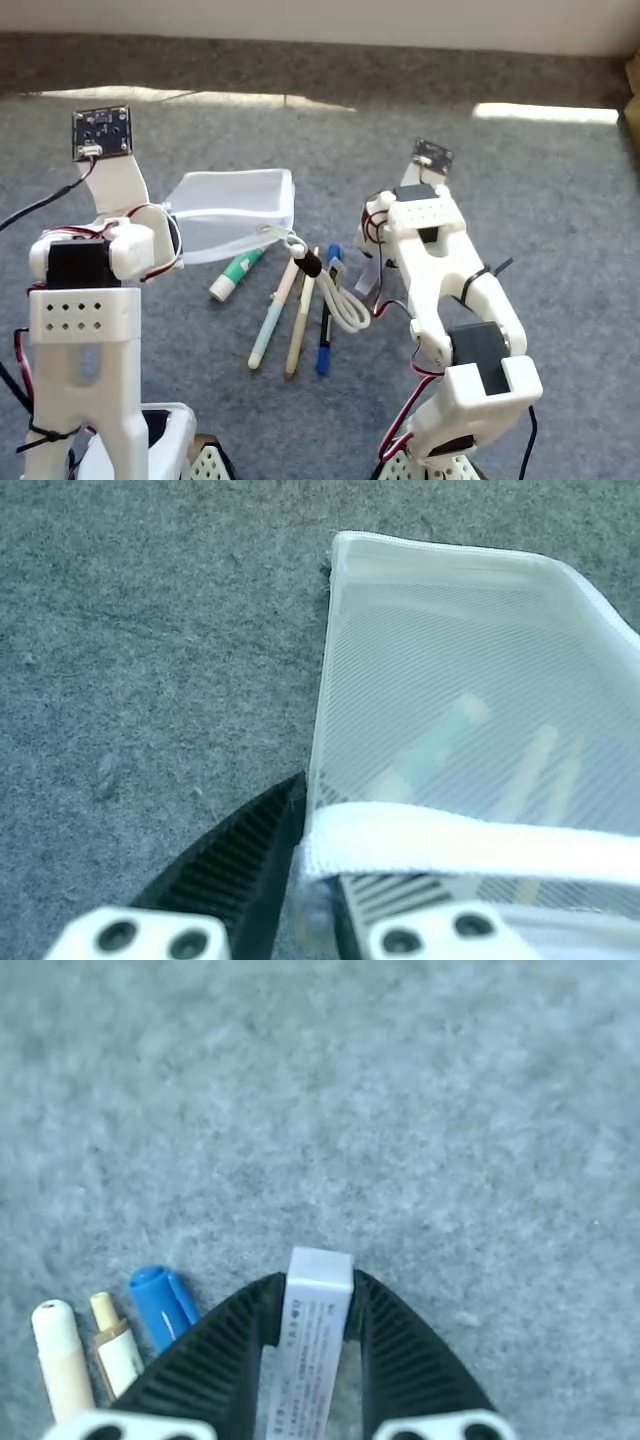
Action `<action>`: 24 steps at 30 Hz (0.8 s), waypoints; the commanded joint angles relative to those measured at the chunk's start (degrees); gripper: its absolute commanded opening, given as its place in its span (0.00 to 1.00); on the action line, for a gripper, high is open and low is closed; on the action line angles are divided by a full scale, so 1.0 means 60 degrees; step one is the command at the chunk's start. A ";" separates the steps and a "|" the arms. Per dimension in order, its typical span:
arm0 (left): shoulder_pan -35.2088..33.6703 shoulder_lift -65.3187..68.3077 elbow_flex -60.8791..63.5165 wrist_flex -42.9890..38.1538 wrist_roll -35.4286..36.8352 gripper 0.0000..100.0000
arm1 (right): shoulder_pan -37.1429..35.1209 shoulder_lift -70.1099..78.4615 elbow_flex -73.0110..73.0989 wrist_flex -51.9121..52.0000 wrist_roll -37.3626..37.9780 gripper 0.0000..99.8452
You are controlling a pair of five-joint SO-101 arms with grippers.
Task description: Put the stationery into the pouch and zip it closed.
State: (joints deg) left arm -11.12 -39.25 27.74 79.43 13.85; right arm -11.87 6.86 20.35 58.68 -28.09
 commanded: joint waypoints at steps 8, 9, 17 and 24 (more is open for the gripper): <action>-0.0125 0.0037 -0.1297 0.0645 0.0059 0.01 | 0.0081 -0.0740 -0.0535 0.0066 0.0234 0.02; -0.0125 0.0037 -0.1399 0.0747 0.0059 0.01 | 0.0081 -0.0740 -0.0535 0.0066 0.0234 0.02; -0.0125 0.0051 -0.1736 0.1070 -0.0176 0.01 | 0.0081 -0.0740 -0.0535 0.0066 0.0234 0.02; -0.0125 0.0051 -0.1736 0.1070 -0.0190 0.01 | 0.0081 -0.0740 -0.0535 0.0066 0.0234 0.02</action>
State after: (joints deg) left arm -11.30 -39.08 20.70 85.76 13.23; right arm -11.87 6.86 20.35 58.68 -27.56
